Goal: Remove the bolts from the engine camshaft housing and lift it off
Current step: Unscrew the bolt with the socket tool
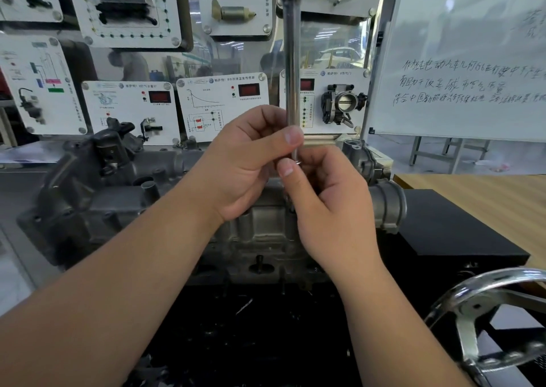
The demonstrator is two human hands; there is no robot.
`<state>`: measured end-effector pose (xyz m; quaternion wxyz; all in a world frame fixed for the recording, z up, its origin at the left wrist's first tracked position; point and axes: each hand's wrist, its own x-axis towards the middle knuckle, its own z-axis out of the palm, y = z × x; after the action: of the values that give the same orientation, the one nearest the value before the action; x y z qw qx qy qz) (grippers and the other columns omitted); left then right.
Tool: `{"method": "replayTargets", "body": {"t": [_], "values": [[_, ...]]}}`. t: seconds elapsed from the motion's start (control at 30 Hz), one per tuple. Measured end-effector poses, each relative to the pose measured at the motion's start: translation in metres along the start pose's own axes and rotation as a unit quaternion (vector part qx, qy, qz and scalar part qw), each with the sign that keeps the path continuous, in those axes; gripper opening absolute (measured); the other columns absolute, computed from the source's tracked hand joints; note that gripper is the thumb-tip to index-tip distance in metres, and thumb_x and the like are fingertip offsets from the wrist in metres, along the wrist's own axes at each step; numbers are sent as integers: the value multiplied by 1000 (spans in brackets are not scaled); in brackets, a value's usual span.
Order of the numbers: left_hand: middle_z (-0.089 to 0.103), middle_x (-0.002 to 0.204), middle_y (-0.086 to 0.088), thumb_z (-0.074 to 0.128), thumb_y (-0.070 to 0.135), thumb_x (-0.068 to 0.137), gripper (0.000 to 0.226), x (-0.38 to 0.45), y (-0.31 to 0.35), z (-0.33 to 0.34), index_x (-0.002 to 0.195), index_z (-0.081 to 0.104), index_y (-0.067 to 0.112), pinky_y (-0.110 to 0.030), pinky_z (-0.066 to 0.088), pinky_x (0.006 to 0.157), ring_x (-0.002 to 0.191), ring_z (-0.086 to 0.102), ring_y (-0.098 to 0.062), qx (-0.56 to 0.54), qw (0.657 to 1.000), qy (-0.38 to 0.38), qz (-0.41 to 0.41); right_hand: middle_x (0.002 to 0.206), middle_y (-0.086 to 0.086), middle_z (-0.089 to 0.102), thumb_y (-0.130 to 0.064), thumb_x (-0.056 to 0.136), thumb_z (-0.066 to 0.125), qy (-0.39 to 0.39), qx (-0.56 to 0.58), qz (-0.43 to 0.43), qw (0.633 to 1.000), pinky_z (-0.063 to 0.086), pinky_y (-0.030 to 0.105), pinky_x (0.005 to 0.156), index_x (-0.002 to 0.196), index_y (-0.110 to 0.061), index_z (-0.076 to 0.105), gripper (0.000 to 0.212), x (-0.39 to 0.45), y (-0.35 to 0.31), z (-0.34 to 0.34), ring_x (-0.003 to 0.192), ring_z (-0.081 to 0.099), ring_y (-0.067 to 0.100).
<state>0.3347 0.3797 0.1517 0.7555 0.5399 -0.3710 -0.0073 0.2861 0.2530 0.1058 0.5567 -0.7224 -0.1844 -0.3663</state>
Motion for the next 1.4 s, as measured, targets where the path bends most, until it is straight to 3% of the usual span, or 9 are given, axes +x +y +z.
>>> {"method": "replayTargets", "body": {"t": [0.23,0.43,0.57,0.7,0.8,0.97,1.1,1.27,1.4], "values": [[74,87,2,45,29,97,37,-3,2,0,91,81,25,-52,30,93,86,66,-15,-5,999,-28,-44,88,-14,71,-41,100,47,-20,-20,-6,1000,54,41,70,104,-24,67,26,0,-1,-1,76,66,11],[72,79,-1,82,20,82,6,-2,2,-1,80,77,21,-39,53,81,77,68,-14,-21,999,-30,-16,86,-18,71,-57,87,58,-7,21,11,1000,55,31,71,110,-35,59,32,0,2,2,77,67,4],[71,79,-4,93,33,60,32,-1,0,-4,78,71,19,-36,53,75,74,66,-18,-30,999,-26,-2,80,-15,64,-49,91,60,8,-42,-31,999,47,23,57,92,-37,58,12,-1,2,1,64,58,4],[73,90,1,74,36,88,12,-1,1,-4,90,78,25,-42,43,91,90,67,-16,0,999,-41,-15,75,-15,65,-48,97,47,-2,-68,-13,998,49,31,62,101,-28,64,26,-1,1,1,69,61,6],[74,88,3,50,24,96,31,-2,1,-3,93,81,27,-44,38,93,89,68,-13,3,999,-29,-33,80,-15,67,-47,99,43,-9,-65,-6,998,48,27,62,101,-28,66,30,-1,2,0,72,64,6],[73,81,-1,81,13,81,9,-2,0,-2,82,77,21,-34,56,82,79,69,-14,-30,999,-44,-10,85,-22,66,-56,91,54,16,-37,-14,999,49,21,62,107,-34,61,28,-1,2,3,73,63,2],[71,82,-2,91,30,64,25,-2,0,-3,82,76,21,-36,52,83,79,65,-15,-27,999,-45,-1,81,-14,65,-45,96,54,19,-38,-33,999,47,24,57,95,-32,61,15,-2,-1,2,66,60,7],[74,86,1,51,26,95,31,-3,1,0,88,81,25,-47,38,94,84,67,-13,20,999,-26,-36,74,-22,64,-42,100,46,11,-38,-17,999,48,26,59,99,-22,68,30,0,1,2,71,64,5],[73,79,1,65,12,90,21,-2,3,4,79,80,23,-32,54,83,78,67,-11,1,999,-35,-26,88,-19,70,-56,91,53,22,-19,0,1000,54,25,69,117,-31,63,37,-1,4,4,80,67,0]]}}
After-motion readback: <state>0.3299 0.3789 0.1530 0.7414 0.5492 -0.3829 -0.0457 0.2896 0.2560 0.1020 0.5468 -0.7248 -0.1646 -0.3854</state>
